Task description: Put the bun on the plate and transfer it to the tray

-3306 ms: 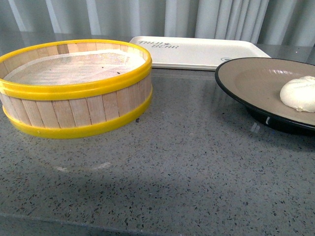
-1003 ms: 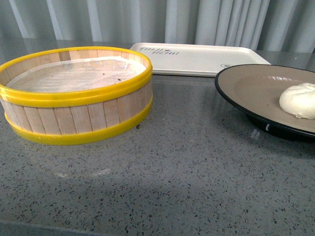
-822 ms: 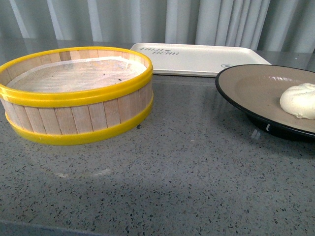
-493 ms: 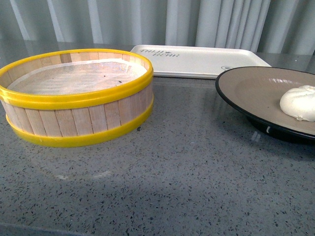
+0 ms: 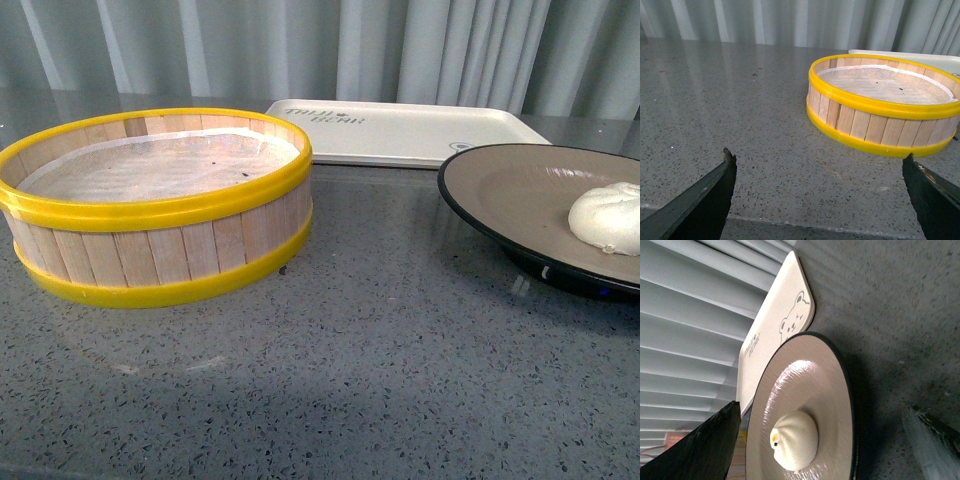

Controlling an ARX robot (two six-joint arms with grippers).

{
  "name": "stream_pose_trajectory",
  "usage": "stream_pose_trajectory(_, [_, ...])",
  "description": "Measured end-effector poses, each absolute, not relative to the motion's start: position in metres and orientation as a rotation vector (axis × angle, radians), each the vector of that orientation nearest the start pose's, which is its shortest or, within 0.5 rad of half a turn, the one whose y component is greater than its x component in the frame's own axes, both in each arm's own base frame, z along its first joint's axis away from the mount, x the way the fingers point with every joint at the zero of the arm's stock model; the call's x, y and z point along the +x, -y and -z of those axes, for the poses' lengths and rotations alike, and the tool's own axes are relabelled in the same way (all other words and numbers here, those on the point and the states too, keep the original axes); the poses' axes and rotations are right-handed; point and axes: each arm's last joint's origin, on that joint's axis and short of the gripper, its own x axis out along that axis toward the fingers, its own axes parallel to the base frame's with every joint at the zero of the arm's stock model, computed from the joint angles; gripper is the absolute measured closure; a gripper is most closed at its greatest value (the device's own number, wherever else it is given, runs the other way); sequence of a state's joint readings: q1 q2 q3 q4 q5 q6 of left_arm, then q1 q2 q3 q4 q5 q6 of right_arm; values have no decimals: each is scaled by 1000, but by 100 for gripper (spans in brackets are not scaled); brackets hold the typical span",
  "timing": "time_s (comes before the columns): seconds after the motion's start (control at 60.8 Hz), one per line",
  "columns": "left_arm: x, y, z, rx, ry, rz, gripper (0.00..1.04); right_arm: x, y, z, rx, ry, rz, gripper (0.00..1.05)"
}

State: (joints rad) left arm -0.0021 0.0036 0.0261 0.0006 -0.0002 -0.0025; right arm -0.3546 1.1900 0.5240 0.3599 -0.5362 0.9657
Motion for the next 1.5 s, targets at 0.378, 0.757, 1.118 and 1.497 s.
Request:
stream_pose_trajectory(0.378, [96, 0, -172, -3, 23, 2, 7, 244, 36, -209, 1248, -471, -119, 8])
stream_pose_trajectory(0.757, [96, 0, -172, -3, 23, 2, 7, 248, 26, -197, 1278, -533, -123, 23])
stream_pose_trajectory(1.118, [96, 0, -172, -3, 23, 2, 7, 241, 31, -197, 1278, -529, -89, 86])
stream_pose_trajectory(1.497, [96, 0, -172, -3, 23, 2, 7, 234, 37, -213, 1247, -463, -125, 102])
